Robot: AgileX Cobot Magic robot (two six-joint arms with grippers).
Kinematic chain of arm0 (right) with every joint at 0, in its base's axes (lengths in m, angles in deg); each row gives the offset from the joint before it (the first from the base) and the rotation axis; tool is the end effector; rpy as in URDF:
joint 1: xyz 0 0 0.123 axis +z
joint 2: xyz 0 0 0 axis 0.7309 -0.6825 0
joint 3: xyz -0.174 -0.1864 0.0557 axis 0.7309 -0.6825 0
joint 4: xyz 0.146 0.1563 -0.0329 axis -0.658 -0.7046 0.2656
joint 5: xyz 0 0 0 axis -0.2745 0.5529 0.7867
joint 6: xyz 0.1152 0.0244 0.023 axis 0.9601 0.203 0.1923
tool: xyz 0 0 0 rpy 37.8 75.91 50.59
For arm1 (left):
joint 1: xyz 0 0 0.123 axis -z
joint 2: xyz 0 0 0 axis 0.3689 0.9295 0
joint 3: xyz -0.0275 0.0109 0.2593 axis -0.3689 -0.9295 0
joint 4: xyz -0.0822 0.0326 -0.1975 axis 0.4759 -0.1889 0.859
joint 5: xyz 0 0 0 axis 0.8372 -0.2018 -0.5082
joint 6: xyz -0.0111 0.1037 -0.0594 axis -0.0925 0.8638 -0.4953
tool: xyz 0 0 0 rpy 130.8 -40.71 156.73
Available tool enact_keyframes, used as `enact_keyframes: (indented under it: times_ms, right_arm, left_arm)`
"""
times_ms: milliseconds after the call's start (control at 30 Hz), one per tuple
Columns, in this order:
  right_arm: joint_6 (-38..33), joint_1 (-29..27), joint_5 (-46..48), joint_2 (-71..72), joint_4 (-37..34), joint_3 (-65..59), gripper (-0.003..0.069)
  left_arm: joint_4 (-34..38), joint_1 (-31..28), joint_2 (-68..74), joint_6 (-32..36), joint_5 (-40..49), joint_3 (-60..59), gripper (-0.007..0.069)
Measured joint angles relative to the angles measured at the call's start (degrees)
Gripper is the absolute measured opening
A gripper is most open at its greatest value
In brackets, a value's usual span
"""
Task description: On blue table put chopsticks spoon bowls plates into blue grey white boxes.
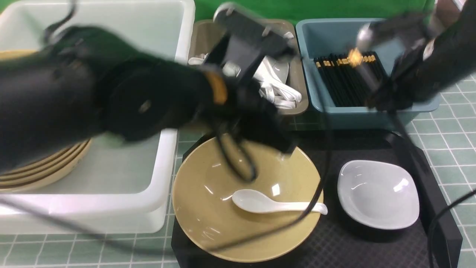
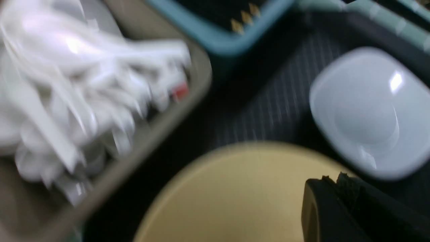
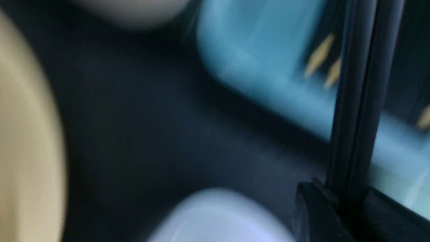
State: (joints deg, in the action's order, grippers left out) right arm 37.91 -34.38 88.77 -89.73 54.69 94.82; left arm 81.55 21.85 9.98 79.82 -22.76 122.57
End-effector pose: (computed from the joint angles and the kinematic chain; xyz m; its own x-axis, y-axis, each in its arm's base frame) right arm 0.3303 0.0736 0.2656 -0.7732 -0.2909 -0.5634 -0.3092 0.9487 -0.0656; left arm 0.2396 -0.2254 0.3068 -0.3800 0.4563 -0.8046 0.7093 0.7021 0.0632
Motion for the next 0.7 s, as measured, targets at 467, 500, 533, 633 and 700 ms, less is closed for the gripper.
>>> enact_keyframes:
  times_ms: [467, 500, 533, 633, 700]
  right_arm:
    - [11.17, -3.03, -14.41, -20.40, 0.00, 24.28, 0.0158]
    - [11.54, -3.16, -14.10, -22.11, -0.32, 26.05, 0.0158]
    - [11.96, -3.30, -13.37, -23.35, -0.32, 27.70, 0.0162]
    - [12.60, -3.55, -10.83, -25.98, 0.00, 30.63, 0.0195]
    - [12.73, -3.69, -6.60, -27.12, 0.00, 33.24, 0.0283]
  left_arm:
    - [-2.90, -6.54, 3.82, -0.77, 11.14, 19.50, 0.0002]
    - [-3.59, -6.54, 3.51, -0.72, 12.82, 19.50, 0.0002]
    - [-4.20, -6.54, 2.99, -0.72, 14.52, 19.50, 0.0002]
    - [-5.59, -6.54, 1.46, -0.68, 18.14, 19.50, 0.0002]
    - [-6.20, -6.54, -0.05, -0.68, 21.11, 19.50, 0.0002]
